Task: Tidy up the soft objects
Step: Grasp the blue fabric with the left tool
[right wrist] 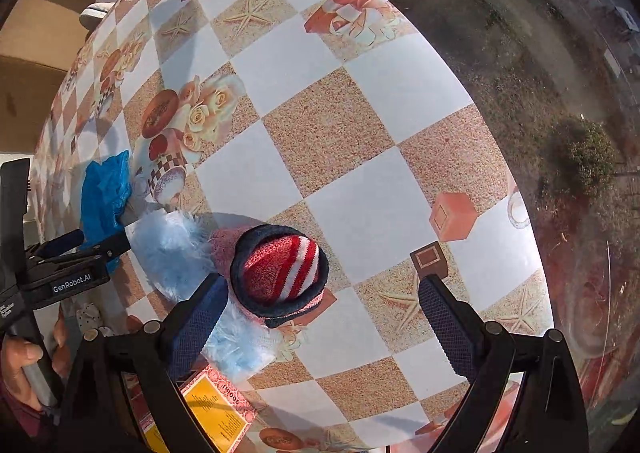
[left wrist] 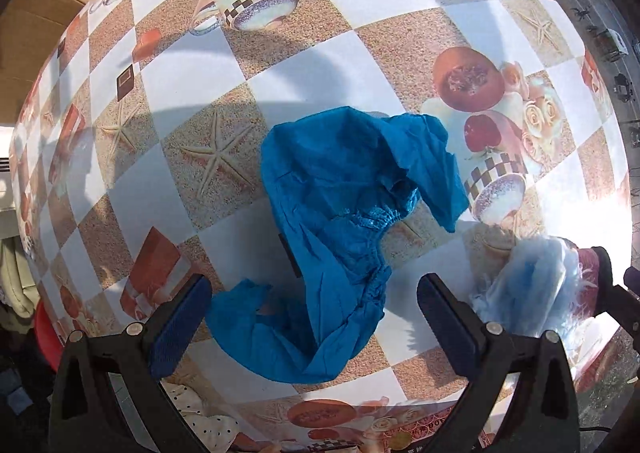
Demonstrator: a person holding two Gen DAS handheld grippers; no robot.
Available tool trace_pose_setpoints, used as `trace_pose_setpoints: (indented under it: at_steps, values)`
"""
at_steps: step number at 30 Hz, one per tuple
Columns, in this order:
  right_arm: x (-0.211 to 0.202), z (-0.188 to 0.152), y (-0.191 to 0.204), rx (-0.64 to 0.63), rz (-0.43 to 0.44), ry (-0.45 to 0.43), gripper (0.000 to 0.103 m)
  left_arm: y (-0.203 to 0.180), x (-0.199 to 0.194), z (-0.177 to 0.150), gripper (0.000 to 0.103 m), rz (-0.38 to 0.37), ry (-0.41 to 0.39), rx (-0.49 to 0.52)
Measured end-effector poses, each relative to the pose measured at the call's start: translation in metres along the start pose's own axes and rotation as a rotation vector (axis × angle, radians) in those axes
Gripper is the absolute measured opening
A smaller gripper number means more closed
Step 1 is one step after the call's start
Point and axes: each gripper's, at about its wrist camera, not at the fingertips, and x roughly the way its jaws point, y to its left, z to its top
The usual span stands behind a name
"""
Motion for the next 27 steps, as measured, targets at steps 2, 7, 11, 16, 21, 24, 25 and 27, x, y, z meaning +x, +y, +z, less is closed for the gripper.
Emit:
trace_pose_setpoints:
  at_steps: [2,7,11,16,21,24,25,27]
  values:
    - [0.016,0.006,0.009,-0.020,0.006,0.039,0.097,0.001,0.006,0.003,0.103,0.009,0.012,-0.018]
    - [0.034,0.005,0.003,-0.035,-0.114,0.045,0.097,0.009,0.008,0.006,0.103,-0.021,0.000,-0.040]
    - [0.029,0.001,-0.038,0.106,-0.126,0.042,0.101,0.025,0.012,0.005,0.103,-0.055,0.001,-0.065]
    - [0.026,-0.002,-0.038,0.084,-0.116,0.022,0.101,0.040,0.019,0.005,0.103,-0.098,0.017,-0.085]
    - [0.004,-0.012,0.008,-0.103,0.071,-0.039,0.101,0.050,0.021,0.005,0.103,-0.103,0.014,-0.086]
    - [-0.010,-0.022,0.022,-0.221,0.014,-0.103,0.101,0.052,0.022,0.004,0.103,-0.103,0.009,-0.087]
    - [-0.012,-0.023,0.016,-0.199,-0.040,-0.112,0.101,0.054,0.022,0.005,0.103,-0.103,0.008,-0.087]
    - [-0.011,-0.022,-0.013,-0.073,-0.115,-0.110,0.101,0.054,0.021,0.004,0.103,-0.103,0.008,-0.086]
